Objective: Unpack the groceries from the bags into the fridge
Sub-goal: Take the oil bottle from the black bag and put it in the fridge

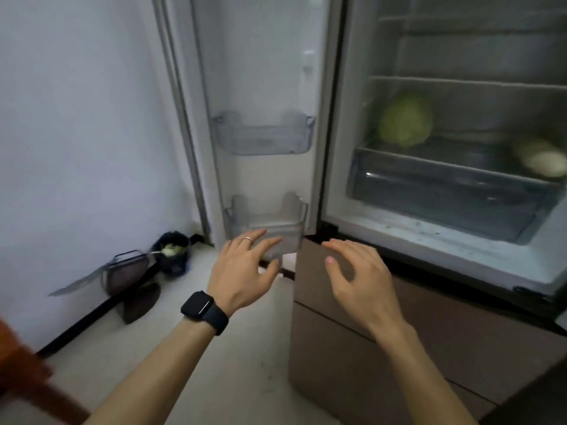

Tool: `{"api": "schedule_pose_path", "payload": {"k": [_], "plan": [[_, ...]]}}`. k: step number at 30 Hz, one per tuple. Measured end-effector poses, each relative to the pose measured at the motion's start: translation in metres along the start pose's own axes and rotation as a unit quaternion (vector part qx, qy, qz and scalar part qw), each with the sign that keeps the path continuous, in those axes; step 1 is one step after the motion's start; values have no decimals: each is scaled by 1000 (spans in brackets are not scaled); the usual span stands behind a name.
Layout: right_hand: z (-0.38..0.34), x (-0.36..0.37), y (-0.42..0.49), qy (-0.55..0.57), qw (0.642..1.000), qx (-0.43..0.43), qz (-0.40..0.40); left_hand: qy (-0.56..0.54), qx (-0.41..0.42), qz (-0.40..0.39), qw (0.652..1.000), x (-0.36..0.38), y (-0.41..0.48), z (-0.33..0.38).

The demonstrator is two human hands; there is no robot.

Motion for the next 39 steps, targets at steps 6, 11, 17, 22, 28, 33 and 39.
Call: {"api": "schedule_pose_path", "payload": {"k": [6,11,17,22,28,33,39], "plan": [[-90,137,-73,43,988,-25,-146,76,-145,-34,986,-45,-129,-147],[-189,227,-150,49,963,-69,-256,118,-249,-47,960,-110,-254,-252],[-339,298,-245,84,933,-127,-326,138,-358,-24,923,-206,-398,-368],[-451,352,-305,117,908,-174,-363,146,-426,-2,893,-275,-493,-439],[-558,398,-355,158,883,-219,-384,166,-485,20,858,-345,-573,-510],[-620,453,-385,162,851,-249,-433,177,-514,47,838,-378,-615,-571],[-691,540,-413,205,815,-255,-479,207,-527,50,823,-402,-640,-661]]}}
Point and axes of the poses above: each hand's wrist, its own y-axis towards the middle knuckle, its own x-axis out of the palm, z = x × y, the point moved 6 cm from there along y, towards the middle knuckle, and after that the axes turned 11 degrees about z, right-handed, at the moved point
